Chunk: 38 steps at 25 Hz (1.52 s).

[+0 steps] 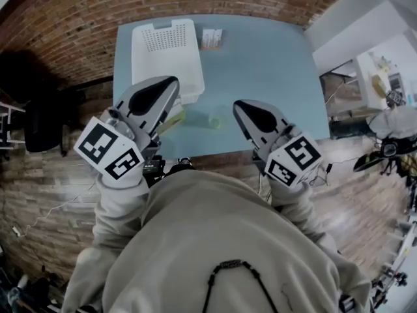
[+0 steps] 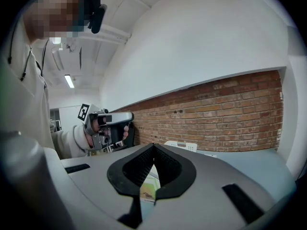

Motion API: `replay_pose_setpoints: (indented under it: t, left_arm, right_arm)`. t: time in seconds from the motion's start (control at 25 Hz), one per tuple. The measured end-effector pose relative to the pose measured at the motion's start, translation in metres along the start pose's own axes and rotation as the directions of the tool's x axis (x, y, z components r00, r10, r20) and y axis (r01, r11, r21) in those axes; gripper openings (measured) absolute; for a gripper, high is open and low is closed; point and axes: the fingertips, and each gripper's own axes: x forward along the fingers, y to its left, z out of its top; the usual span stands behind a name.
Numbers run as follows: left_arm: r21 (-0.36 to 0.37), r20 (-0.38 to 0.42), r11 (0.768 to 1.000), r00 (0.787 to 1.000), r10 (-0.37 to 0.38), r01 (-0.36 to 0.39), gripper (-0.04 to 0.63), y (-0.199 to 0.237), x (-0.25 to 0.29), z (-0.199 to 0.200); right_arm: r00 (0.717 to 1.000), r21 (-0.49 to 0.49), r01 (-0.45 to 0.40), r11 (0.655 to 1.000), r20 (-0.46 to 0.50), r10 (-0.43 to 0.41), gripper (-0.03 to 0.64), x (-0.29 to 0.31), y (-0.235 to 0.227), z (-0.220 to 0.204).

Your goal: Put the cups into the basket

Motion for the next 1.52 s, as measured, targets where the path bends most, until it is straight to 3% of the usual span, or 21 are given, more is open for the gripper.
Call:
replay_pose_setpoints:
  t: [0.2, 0.52, 0.92, 1.16, 1.36, 1.52]
  left_arm:
    - [-0.055, -0.027, 0.998, 1.000, 0.015, -0.016, -0.005, 0.053, -0.011, -0.010]
    - [-0.105, -0.073, 0.994, 0.997, 0.001, -0.009, -0.005, 0.075, 0.007, -0.029]
    - [-0.101, -0.136, 0.995, 0.991, -0.017, 0.003, -0.005, 0.057, 0.041, -0.038]
    - [-0.125, -0.126, 0.992, 0.992, 0.014, -0.030, -0.004, 0.051, 0.050, -0.046]
    - [-0.130, -0.137, 0.991, 0.990, 0.021, -0.039, -0.004, 0.045, 0.049, -0.050]
    - [-0.125, -0.139, 0.991, 0.990, 0.037, -0.055, -0.005, 0.049, 0.049, -0.054]
  right_arm:
    - [0.999, -0.016, 0.018, 1.000, -0.042, -0.019, 0.012, 0.037, -0.011, 0.002]
    - [0.994, -0.011, -0.012, 1.000, -0.112, 0.011, 0.012, 0.073, -0.032, -0.009]
    - [0.989, -0.016, -0.058, 0.998, -0.135, 0.055, 0.012, 0.074, -0.067, -0.013]
    - [0.986, -0.035, -0.116, 0.993, -0.125, 0.110, 0.012, 0.077, -0.058, -0.010]
    - [0.985, 0.014, -0.124, 0.992, -0.121, 0.125, 0.012, 0.073, -0.062, -0.016]
    - [0.984, -0.010, -0.136, 0.991, -0.120, 0.134, 0.012, 0.075, -0.060, -0.014]
